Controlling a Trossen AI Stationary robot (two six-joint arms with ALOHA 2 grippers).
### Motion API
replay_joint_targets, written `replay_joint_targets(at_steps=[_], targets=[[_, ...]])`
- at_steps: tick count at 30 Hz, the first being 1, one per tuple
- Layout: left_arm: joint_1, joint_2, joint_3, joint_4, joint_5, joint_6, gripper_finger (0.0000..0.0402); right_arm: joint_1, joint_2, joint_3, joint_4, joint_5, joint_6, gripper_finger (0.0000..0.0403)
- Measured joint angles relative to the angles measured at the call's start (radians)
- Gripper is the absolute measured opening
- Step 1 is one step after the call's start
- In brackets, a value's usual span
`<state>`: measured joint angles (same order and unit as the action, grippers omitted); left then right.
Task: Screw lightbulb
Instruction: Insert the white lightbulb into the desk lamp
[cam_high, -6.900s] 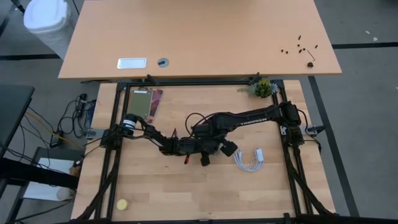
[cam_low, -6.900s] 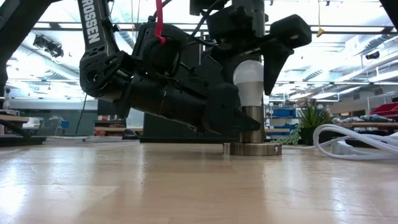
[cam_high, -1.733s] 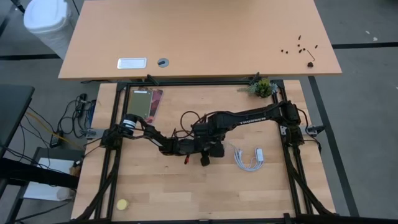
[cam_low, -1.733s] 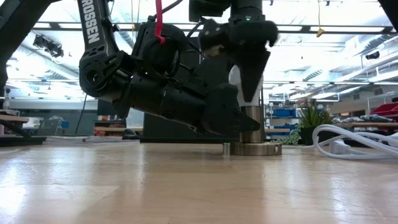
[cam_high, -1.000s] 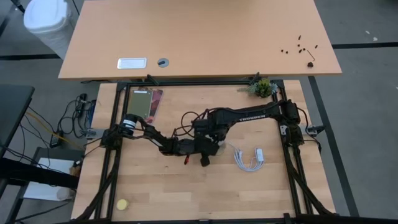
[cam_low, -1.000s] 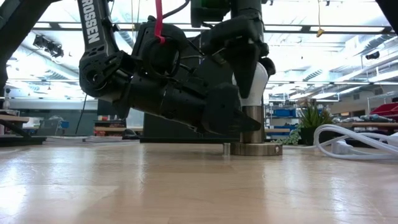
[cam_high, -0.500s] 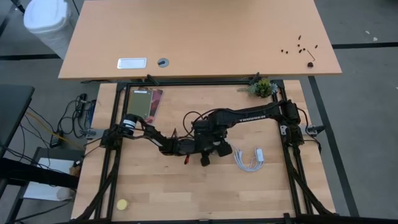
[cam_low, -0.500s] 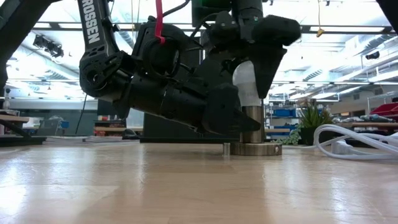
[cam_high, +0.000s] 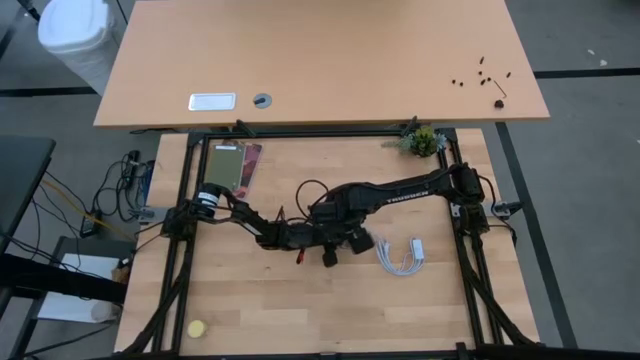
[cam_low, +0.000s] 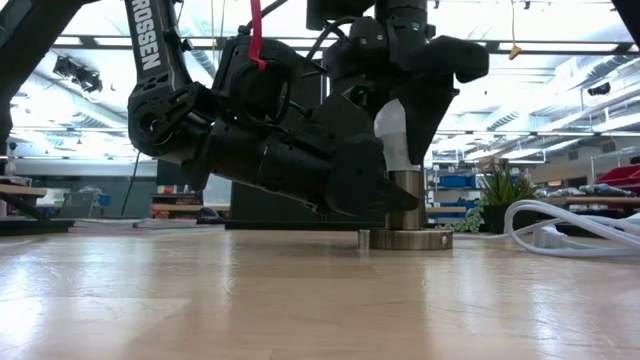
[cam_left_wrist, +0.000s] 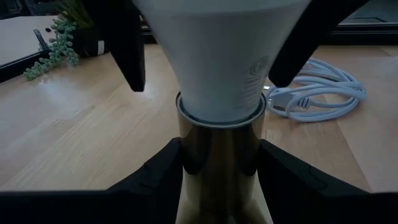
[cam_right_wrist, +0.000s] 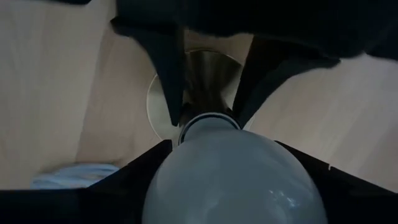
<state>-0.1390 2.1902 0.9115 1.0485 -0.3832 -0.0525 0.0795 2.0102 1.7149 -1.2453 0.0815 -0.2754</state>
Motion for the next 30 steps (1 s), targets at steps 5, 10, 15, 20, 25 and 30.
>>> replay_joint_targets(at_steps=[5, 10, 15, 20, 25, 30], targets=[[0.000, 0.000, 0.000, 0.000, 0.002, 0.000, 0.0187, -0.001, 0.000, 0.000, 0.001, 0.004, 0.260, 0.0278], [0.000, 0.000, 0.000, 0.000, 0.003, 0.000, 0.0187, -0.002, 0.000, 0.000, 0.003, 0.008, 0.670, 0.0268], [0.000, 0.000, 0.000, 0.000, 0.003, 0.000, 0.0187, -0.003, 0.000, 0.000, 0.003, 0.008, 1.081, 0.0263], [0.000, 0.000, 0.000, 0.000, 0.003, 0.000, 0.0187, -0.003, 0.000, 0.000, 0.021, -0.010, 1.113, 0.0294], [0.000, 0.000, 0.000, 0.000, 0.005, 0.000, 0.0187, -0.016, -0.002, 0.000, 0.017, -0.080, 1.035, 0.0320], [0.000, 0.000, 0.000, 0.000, 0.005, 0.000, 0.0187, -0.031, -0.002, 0.000, 0.004, -0.108, 0.804, 0.0330]])
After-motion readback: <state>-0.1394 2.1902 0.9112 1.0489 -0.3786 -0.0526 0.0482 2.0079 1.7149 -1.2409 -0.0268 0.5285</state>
